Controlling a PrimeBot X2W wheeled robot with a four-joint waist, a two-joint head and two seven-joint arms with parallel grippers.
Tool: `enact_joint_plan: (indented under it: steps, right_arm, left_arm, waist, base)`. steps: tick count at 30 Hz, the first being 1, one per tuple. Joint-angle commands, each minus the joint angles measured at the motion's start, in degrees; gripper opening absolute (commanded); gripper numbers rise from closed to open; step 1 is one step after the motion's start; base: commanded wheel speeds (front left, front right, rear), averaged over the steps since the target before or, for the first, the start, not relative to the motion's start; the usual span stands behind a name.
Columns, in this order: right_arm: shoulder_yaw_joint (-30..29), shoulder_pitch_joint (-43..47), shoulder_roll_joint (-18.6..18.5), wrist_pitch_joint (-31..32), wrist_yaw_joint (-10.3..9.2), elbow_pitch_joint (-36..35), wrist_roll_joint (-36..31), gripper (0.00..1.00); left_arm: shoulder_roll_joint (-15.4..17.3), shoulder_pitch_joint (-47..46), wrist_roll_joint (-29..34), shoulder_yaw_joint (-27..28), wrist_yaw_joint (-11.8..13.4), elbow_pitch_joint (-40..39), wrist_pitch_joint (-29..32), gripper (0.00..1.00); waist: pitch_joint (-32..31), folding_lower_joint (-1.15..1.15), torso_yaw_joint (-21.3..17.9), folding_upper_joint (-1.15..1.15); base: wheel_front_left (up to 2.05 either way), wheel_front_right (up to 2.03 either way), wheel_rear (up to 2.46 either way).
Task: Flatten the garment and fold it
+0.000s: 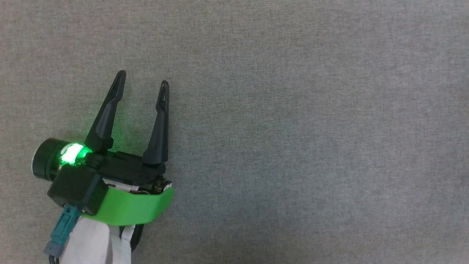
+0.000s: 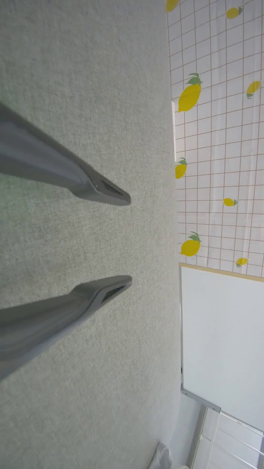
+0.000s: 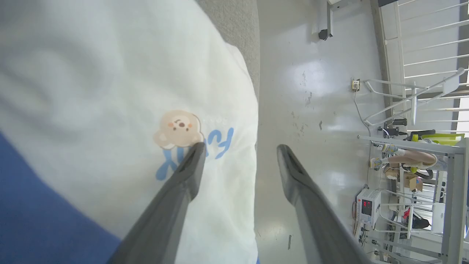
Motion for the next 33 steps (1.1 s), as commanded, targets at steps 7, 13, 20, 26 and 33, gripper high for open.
enact_joint_plan:
  steps: [7,13,20,26,33]
  right_arm:
    - [1.9,-1.3,1.4,-4.8,-0.10,6.1,-0.9,1.00]
    - [3.0,-0.6,6.0,-8.5,-0.10,7.1,0.1,1.00]
    - [1.5,4.5,16.0,-13.9,-0.10,3.7,1.8,1.00]
    - [0.9,12.5,24.6,-20.9,-0.10,-5.4,3.0,1.00]
    - [1.8,23.2,34.2,-29.1,-0.10,-14.4,2.2,1.00]
  left_arm:
    - [-0.9,1.7,-0.1,0.9,1.9,1.5,-1.6,1.00]
    - [-2.1,5.1,-1.3,1.6,3.4,3.5,-1.8,1.00]
    - [-3.2,10.3,-2.8,1.8,4.9,6.3,-1.6,1.00]
    - [-3.5,14.6,-4.1,2.0,5.5,7.9,-1.4,1.00]
    - [-3.9,17.1,-3.9,2.2,5.9,9.9,-1.9,1.00]
  waist:
    - [-8.6,-0.01,-0.5,0.00]
    - [-16.4,-0.01,-1.4,0.00]
    - [-26.0,-0.01,-1.3,0.00]
    - [-31.4,-0.01,-0.1,0.00]
    - [-35.9,-0.01,2.0,0.00]
  base:
    - [0.00,0.00,0.00]
    - [0.00,0.00,0.00]
    - [0.00,0.00,0.00]
    - [0.00,0.00,0.00]
    - [0.00,0.00,0.00]
